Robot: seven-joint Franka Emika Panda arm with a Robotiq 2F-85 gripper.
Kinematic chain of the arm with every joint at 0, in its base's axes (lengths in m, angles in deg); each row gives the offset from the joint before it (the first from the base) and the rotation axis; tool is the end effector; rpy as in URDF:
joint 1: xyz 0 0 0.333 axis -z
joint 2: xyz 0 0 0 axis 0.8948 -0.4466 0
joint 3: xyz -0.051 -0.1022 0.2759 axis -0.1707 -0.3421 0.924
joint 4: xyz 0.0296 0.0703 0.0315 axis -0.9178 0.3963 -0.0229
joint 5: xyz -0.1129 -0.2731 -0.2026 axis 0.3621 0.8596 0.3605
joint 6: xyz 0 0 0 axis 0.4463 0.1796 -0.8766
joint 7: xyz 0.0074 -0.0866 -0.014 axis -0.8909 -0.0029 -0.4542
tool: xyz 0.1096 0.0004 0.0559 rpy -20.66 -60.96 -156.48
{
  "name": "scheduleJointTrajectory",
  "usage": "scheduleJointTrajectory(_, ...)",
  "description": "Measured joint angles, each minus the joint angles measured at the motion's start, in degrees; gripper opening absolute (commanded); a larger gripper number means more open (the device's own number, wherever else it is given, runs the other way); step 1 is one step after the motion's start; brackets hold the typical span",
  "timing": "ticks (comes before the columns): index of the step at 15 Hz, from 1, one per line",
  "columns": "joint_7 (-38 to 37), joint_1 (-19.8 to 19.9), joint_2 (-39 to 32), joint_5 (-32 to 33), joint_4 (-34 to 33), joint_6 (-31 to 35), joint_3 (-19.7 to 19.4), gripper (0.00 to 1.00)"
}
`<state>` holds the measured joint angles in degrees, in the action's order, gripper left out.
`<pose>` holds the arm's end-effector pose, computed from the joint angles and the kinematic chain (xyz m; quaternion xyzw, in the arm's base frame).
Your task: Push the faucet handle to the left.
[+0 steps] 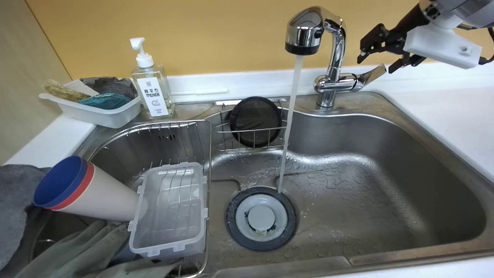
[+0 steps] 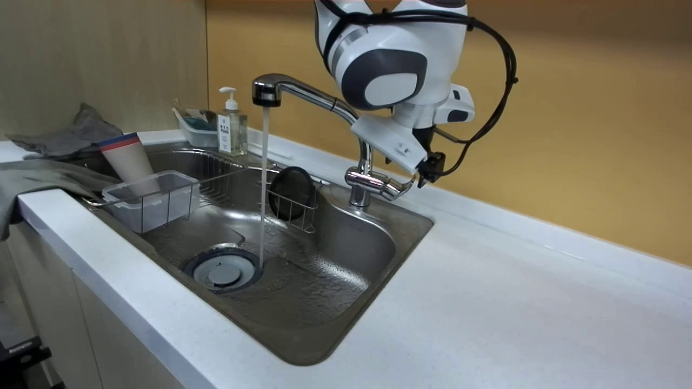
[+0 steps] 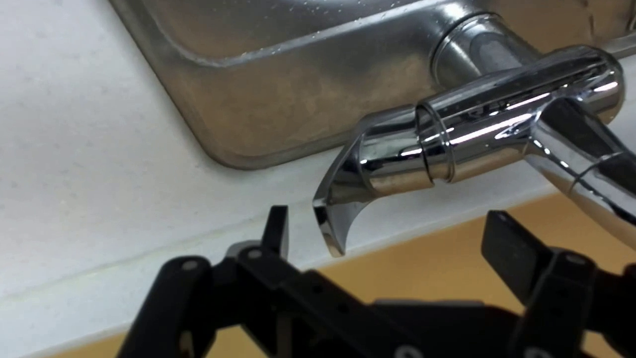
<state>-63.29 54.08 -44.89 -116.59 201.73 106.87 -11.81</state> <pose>0.6220 -0.0251 0.3221 -0.9444 0.1083 -0.2941 0.0994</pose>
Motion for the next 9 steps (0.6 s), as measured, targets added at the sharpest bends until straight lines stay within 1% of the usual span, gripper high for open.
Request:
scheduleJointTrajectory(3, 0.0, 0.7, -0.3, -1.3, -1.0, -1.2, 0.7, 1.0)
scheduleJointTrajectory(9, 0.5, 2.8, 0.2, -3.9, -2.5, -6.1, 2.3, 1.0)
